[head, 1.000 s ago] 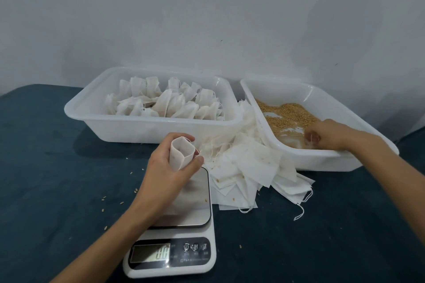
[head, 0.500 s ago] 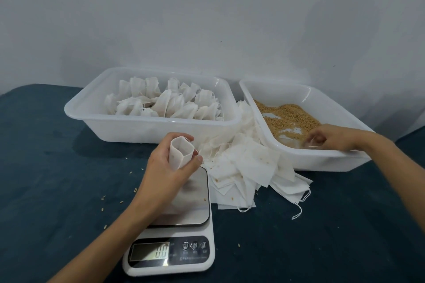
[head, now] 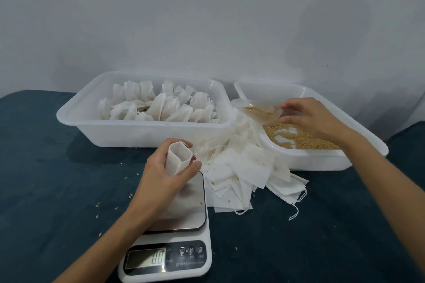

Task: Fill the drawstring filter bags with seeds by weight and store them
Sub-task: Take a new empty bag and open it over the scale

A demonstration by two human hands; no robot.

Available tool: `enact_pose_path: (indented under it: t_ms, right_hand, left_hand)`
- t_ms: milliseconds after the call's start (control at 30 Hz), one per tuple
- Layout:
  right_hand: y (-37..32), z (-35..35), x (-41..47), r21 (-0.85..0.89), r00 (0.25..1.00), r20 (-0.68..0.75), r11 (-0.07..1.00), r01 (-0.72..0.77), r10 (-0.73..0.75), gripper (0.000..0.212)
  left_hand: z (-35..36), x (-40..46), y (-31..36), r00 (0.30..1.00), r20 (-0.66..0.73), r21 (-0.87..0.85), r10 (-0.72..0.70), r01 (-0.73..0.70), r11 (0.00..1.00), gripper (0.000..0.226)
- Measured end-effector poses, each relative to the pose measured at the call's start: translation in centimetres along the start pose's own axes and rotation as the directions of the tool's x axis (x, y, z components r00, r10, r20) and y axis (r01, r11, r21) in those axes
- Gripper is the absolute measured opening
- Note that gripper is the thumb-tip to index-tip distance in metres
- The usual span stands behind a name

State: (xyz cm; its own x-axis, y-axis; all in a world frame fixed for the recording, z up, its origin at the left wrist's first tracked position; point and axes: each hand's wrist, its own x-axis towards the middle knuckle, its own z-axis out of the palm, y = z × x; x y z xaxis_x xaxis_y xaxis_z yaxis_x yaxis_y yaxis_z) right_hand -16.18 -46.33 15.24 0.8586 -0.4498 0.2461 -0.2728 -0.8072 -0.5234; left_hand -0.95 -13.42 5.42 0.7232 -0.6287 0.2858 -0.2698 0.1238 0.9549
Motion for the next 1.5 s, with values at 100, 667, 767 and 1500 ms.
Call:
enact_pose_path:
  t_ms: [100, 667, 767, 1500]
  right_hand:
    - [-3.9, 2.0, -0.3, 0.124, 0.998, 0.044, 0.991, 0.042, -0.048, 0.017]
    - [-11.0, 3.4, -1.9, -0.299, 0.906, 0.112, 0.856, 0.422, -0.407, 0.029]
    - [-11.3, 2.9, -2.1, -0.353, 0.9, 0.109, 0.83, 0.432, -0.422, 0.034]
    - [-13.1, 1.6, -3.2, -0.512, 0.89, 0.091, 0.746, 0.427, -0.447, 0.036]
  left_hand:
    - [0.0, 0.1, 0.0, 1.0, -0.009, -0.006, -0.003, 0.003, 1.0, 0.03]
    - [-0.1, 0.2, -0.4, 0.998, -0.013, 0.046, -0.057, 0.058, 0.997, 0.034]
    - [-0.2, 0.2, -0.3, 0.997, -0.017, 0.034, -0.069, 0.07, 0.997, 0.031]
    - [0.1, -0.5, 0.7, 0.996, 0.065, -0.103, -0.065, 0.072, 0.992, 0.038]
